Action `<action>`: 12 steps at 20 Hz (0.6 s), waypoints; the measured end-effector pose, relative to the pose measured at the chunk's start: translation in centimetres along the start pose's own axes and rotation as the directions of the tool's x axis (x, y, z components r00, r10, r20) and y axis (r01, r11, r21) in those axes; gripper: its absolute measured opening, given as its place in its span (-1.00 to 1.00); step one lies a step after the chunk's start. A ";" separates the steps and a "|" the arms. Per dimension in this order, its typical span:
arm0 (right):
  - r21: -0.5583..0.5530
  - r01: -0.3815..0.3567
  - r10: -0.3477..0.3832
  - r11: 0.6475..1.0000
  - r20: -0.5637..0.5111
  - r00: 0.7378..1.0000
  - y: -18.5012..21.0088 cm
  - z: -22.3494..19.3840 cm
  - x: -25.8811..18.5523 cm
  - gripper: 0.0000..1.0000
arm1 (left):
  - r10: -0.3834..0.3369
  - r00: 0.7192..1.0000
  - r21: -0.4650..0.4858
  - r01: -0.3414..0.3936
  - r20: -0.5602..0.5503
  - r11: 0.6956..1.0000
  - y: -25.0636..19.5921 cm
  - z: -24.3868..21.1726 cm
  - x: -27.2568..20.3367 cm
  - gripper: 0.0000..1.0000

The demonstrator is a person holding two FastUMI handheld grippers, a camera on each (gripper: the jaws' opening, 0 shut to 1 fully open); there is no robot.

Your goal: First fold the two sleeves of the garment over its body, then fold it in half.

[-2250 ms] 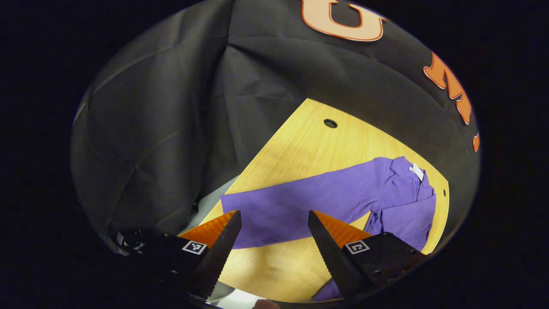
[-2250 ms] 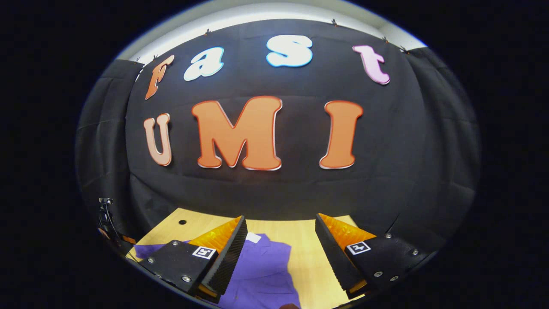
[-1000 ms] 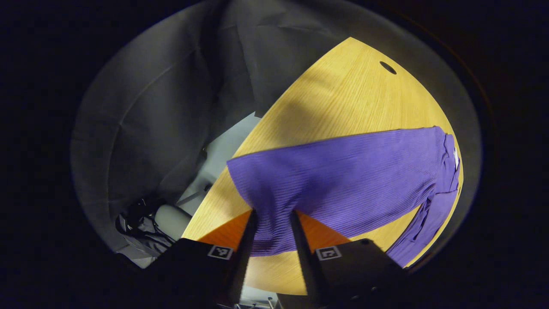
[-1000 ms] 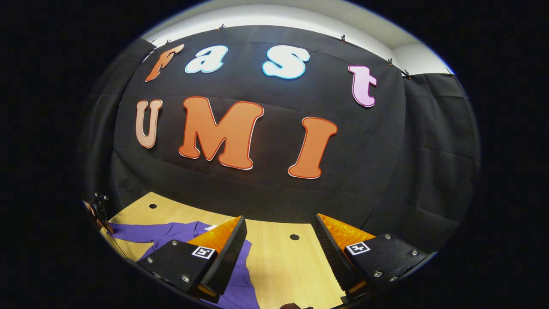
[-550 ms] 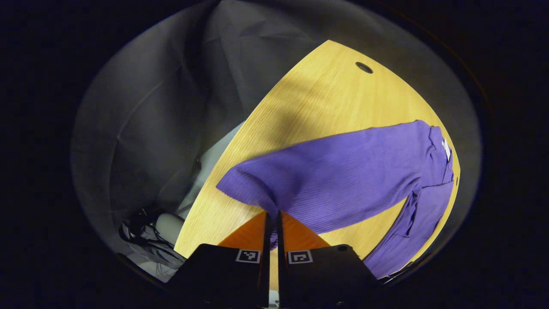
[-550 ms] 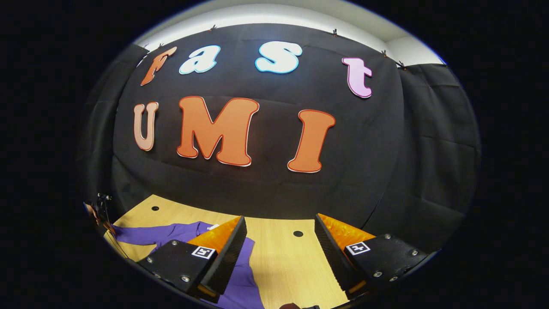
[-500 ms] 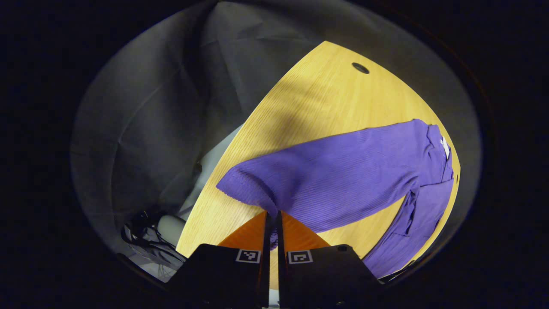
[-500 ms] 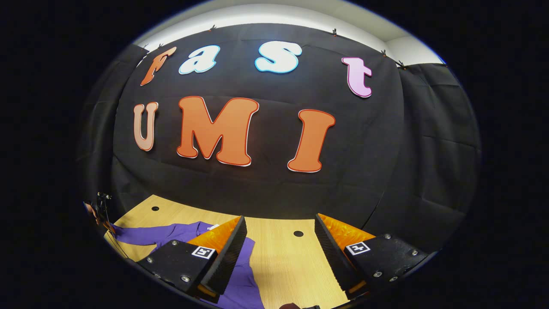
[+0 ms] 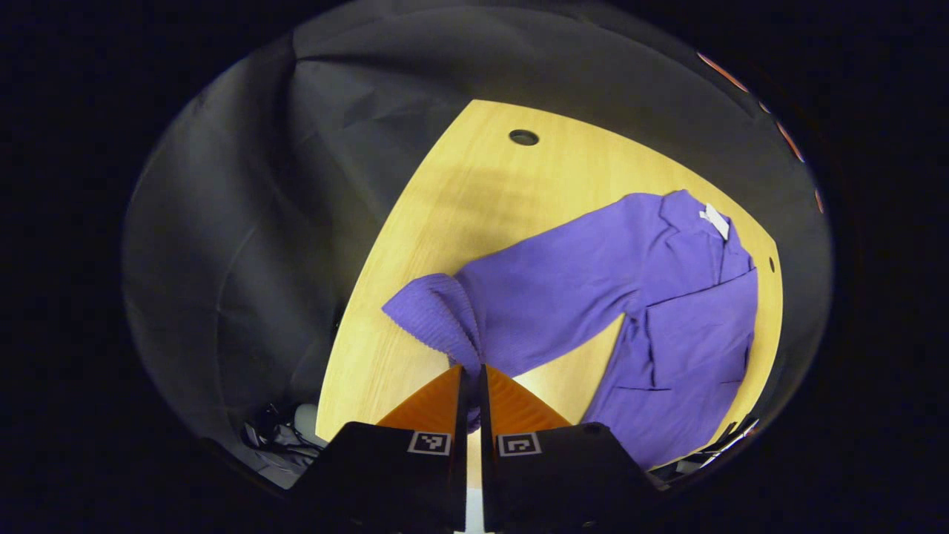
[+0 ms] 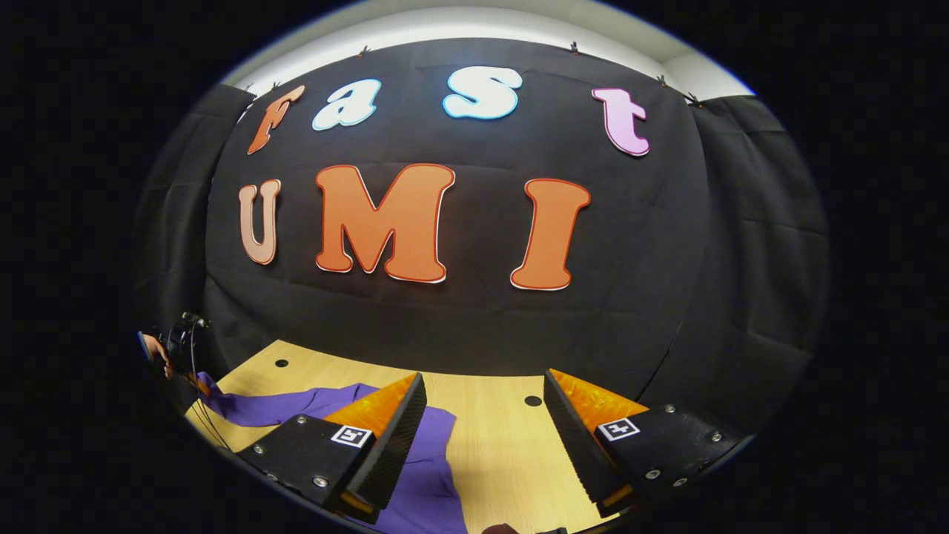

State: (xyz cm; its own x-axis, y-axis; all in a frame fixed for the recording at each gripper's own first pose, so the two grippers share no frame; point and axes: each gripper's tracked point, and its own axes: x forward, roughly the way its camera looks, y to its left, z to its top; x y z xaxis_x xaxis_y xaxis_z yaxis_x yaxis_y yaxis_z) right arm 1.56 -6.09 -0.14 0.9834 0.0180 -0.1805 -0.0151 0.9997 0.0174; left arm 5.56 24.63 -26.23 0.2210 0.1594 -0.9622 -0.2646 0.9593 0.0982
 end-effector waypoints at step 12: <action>0.063 -0.006 0.009 0.998 -0.040 0.999 -3.8 -2.5 -0.6 0.89 | -0.112 0.991 0.210 0.094 0.073 0.973 -15.7 4.8 -5.5 -0.82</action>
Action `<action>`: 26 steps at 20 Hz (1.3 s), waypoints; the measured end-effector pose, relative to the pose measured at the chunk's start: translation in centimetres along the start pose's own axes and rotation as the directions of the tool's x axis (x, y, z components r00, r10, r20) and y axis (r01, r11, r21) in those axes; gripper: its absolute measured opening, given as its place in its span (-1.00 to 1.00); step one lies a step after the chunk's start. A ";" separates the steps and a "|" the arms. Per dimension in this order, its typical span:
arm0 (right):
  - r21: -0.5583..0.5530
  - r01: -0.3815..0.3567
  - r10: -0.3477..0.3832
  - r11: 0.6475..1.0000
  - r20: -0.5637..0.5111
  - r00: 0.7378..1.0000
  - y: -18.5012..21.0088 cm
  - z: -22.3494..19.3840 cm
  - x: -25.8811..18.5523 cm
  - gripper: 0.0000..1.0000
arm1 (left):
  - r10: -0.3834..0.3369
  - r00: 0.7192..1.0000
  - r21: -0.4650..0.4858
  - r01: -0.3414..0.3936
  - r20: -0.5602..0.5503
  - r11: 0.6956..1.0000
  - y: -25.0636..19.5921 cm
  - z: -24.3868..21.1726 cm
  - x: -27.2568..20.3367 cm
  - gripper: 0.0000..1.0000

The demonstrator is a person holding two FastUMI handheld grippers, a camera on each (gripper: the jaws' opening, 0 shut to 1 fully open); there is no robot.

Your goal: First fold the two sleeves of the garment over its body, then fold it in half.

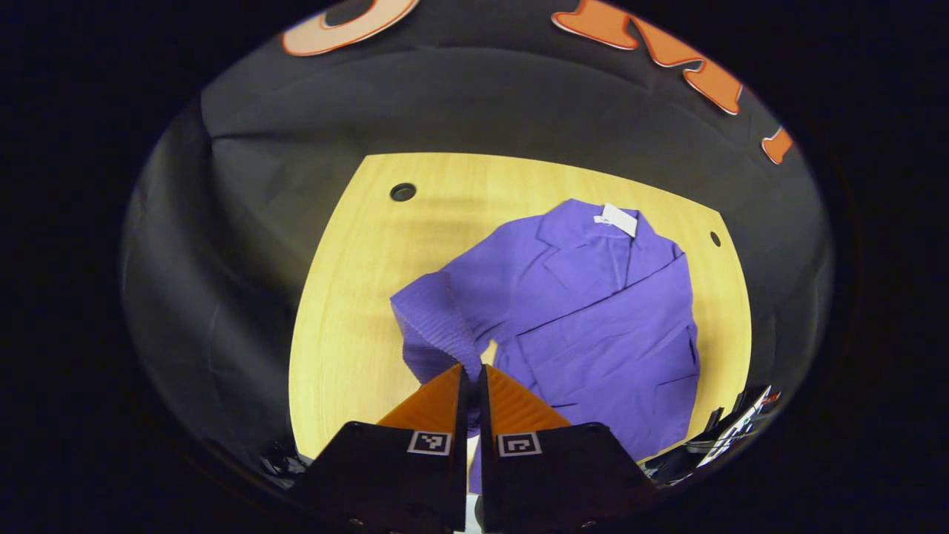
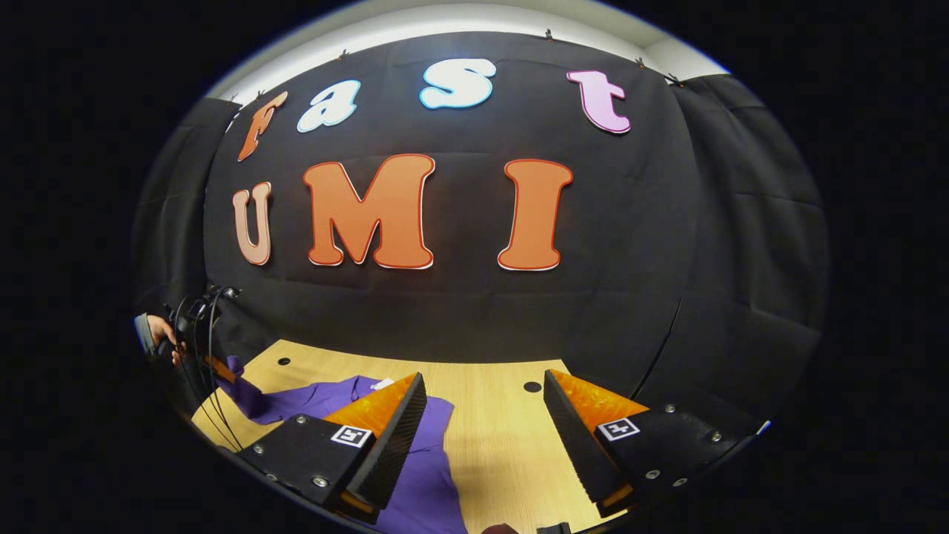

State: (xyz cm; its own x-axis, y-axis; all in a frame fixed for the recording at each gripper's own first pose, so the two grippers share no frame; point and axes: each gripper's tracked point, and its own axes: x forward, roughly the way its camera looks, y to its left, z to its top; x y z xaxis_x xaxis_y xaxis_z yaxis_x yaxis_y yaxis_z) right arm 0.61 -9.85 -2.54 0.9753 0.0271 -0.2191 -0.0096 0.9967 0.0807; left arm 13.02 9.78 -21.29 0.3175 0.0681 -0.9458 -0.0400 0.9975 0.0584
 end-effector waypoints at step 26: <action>0.035 0.010 -0.007 0.999 -0.085 0.996 -6.6 -4.7 0.1 0.89 | -0.201 0.980 0.367 0.191 -0.010 0.910 -27.9 5.9 2.4 -0.82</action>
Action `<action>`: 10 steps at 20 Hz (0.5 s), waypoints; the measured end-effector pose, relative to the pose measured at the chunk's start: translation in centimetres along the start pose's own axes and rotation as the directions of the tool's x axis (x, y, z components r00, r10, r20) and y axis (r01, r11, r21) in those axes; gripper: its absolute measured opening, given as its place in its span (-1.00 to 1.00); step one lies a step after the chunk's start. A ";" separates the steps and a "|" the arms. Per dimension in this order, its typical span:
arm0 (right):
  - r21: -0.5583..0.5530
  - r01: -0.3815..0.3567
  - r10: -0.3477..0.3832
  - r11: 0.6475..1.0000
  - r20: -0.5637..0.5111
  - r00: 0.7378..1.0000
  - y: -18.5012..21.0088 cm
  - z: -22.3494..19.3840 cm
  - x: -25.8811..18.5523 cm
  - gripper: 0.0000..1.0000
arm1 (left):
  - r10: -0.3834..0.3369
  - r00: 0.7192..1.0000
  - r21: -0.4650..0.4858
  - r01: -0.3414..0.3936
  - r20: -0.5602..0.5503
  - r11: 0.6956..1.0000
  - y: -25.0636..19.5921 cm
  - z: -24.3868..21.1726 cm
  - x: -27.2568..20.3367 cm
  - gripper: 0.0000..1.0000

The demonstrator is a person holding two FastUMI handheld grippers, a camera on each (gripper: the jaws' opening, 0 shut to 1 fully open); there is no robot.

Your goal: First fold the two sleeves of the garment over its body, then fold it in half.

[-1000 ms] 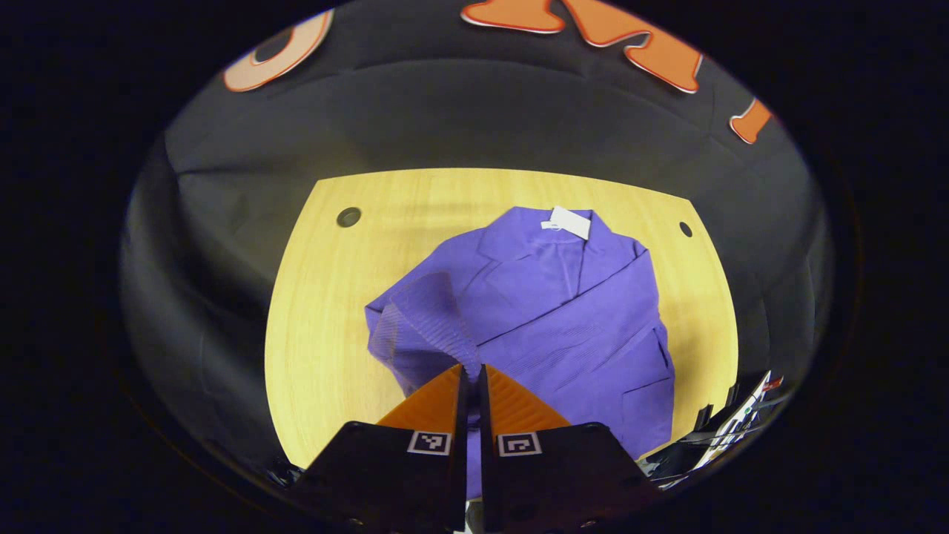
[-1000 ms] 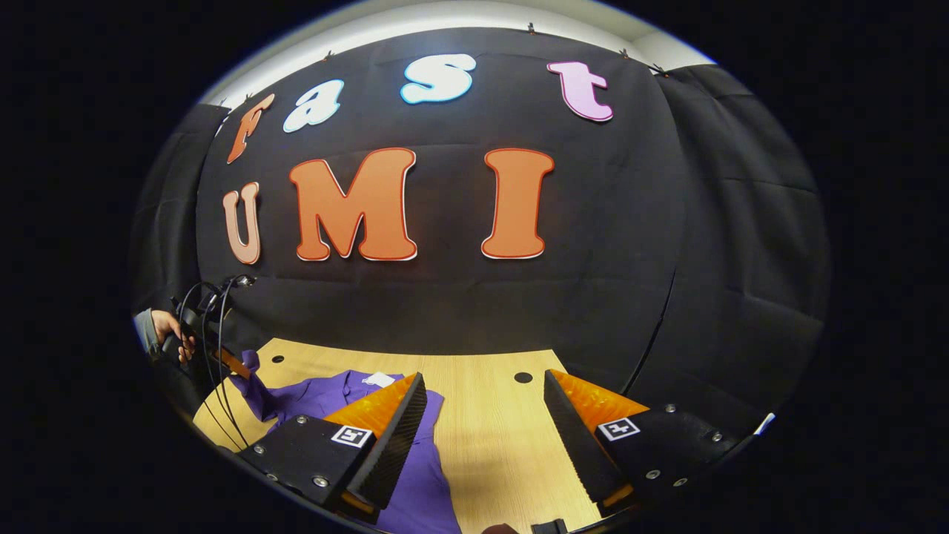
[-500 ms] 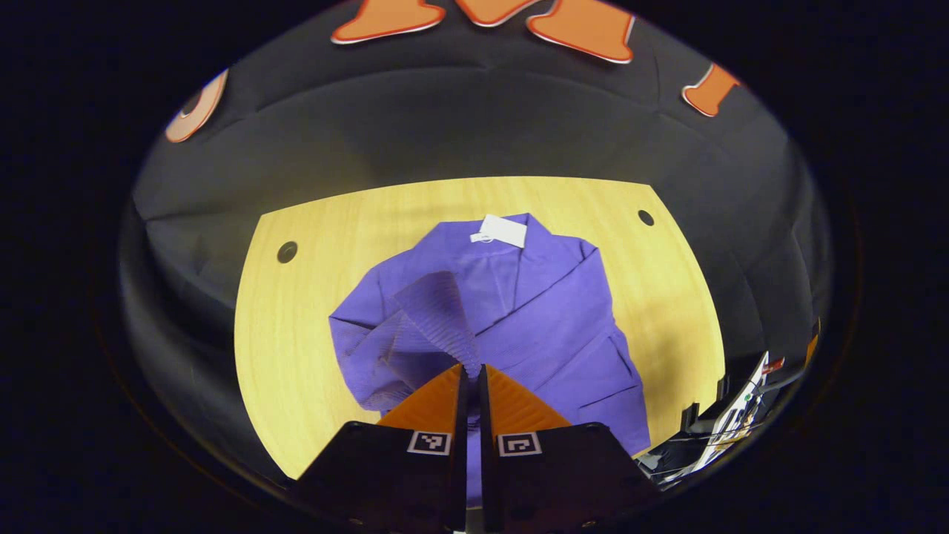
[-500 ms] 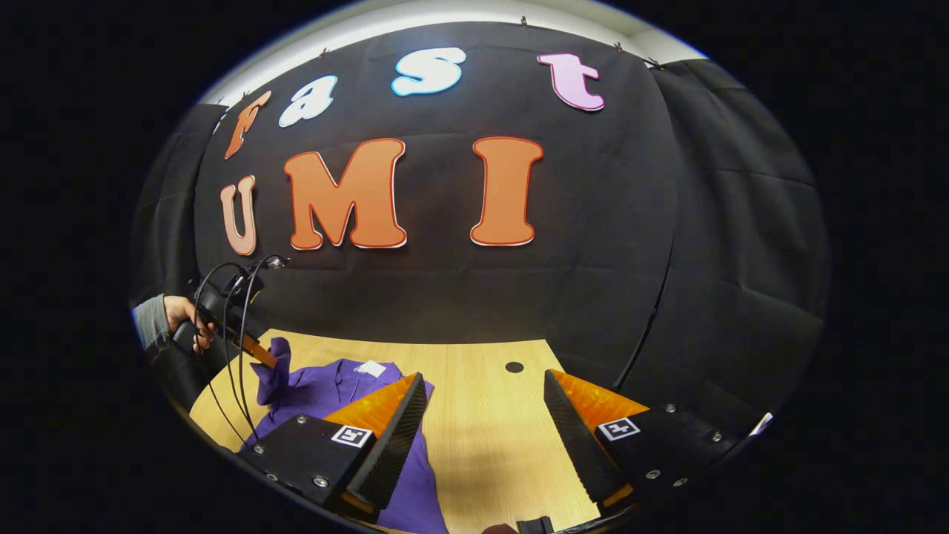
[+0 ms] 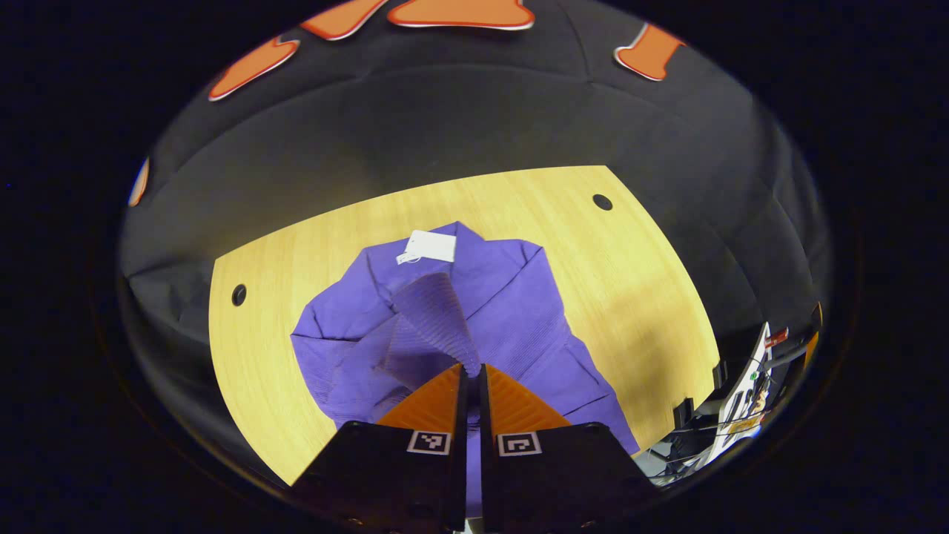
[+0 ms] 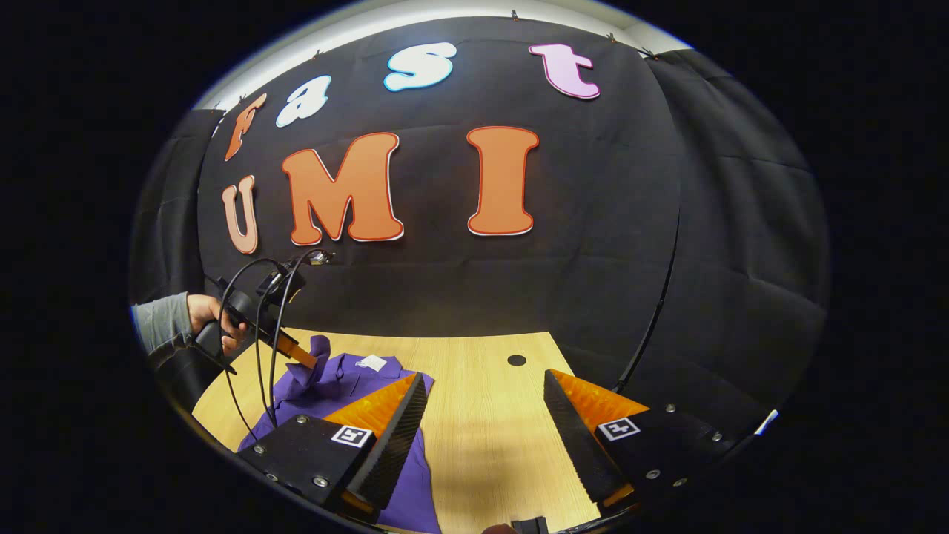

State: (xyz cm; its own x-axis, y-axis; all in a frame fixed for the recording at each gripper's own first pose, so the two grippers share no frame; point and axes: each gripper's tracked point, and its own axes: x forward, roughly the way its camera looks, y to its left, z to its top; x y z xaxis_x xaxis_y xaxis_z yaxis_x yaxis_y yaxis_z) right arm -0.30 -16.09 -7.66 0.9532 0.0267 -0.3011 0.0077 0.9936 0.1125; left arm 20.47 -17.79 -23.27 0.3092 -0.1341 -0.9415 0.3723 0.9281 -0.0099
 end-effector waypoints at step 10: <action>0.027 -0.028 0.028 0.999 -0.012 1.000 -1.0 -0.7 0.8 0.89 | -0.048 0.987 0.067 0.038 0.156 0.997 -5.0 3.0 0.9 0.43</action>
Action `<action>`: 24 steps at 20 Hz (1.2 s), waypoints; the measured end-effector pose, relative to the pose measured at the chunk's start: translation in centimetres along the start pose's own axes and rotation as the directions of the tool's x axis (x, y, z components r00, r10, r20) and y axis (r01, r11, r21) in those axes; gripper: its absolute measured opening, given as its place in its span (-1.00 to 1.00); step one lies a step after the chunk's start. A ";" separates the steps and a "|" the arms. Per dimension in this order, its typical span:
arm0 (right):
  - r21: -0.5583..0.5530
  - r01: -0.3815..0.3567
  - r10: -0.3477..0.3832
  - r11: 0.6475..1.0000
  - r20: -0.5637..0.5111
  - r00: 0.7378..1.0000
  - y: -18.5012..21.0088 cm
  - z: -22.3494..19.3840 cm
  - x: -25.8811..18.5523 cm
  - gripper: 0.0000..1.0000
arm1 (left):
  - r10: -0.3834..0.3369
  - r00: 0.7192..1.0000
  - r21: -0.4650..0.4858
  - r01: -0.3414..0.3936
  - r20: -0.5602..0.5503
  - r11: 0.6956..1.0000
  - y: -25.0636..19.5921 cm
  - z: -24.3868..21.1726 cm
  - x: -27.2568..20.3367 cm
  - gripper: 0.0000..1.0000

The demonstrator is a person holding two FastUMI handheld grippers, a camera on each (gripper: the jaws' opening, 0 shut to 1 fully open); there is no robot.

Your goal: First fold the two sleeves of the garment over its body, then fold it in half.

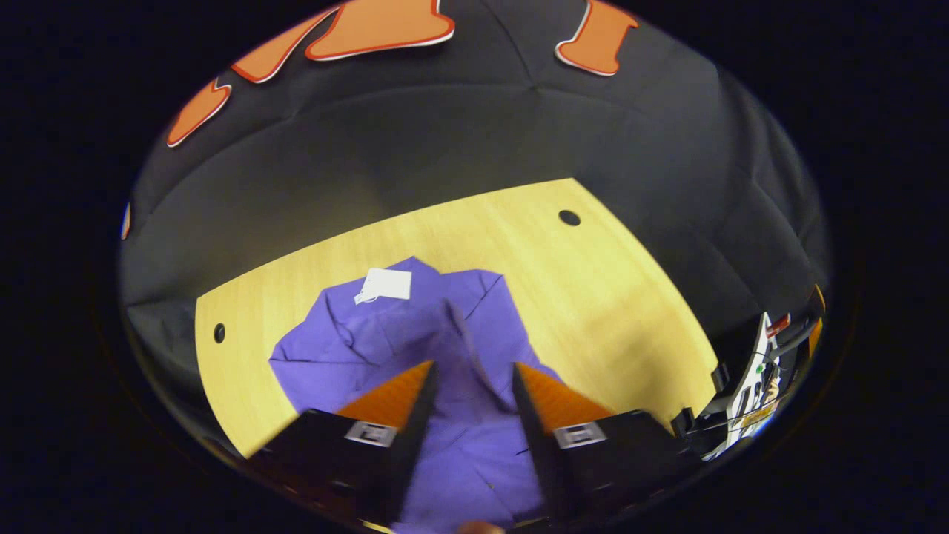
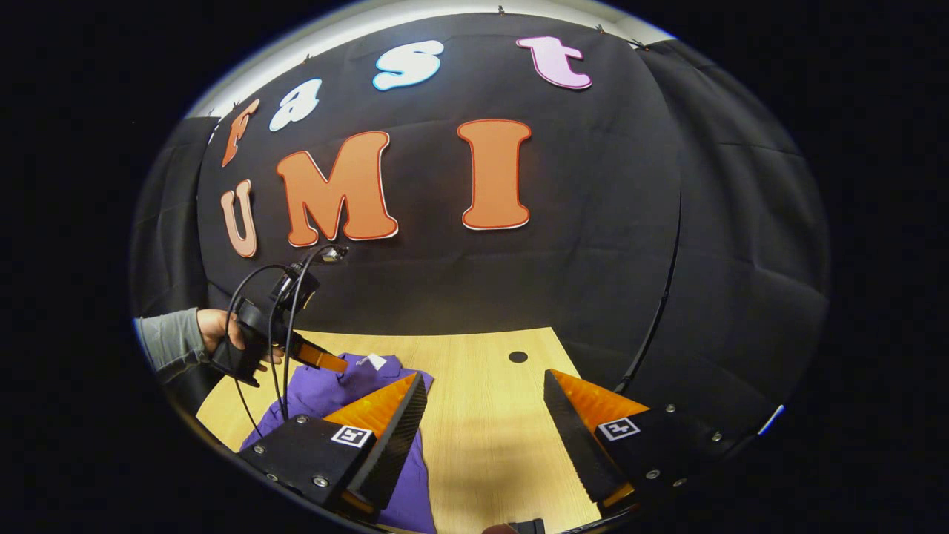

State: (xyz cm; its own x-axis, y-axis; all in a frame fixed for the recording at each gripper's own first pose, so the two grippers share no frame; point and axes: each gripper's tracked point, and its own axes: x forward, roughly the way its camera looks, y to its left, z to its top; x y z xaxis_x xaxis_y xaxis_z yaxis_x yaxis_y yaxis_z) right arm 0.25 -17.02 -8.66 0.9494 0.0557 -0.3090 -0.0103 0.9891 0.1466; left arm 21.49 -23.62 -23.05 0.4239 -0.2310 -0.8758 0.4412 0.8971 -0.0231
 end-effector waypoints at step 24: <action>-0.109 -0.126 0.137 0.986 0.090 0.987 13.5 -1.1 -2.1 0.89 | 0.430 0.482 -0.318 -0.298 0.764 0.900 9.0 -7.1 -34.9 1.00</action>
State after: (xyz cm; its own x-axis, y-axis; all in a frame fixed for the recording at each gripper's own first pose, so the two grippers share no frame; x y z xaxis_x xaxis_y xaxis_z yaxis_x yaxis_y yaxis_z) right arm -2.21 -3.65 -7.03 0.9636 0.1777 -0.1999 -0.1645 0.9831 0.0809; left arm 5.10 -4.85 3.86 0.9979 -0.0134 -0.0639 0.0190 0.9960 0.0873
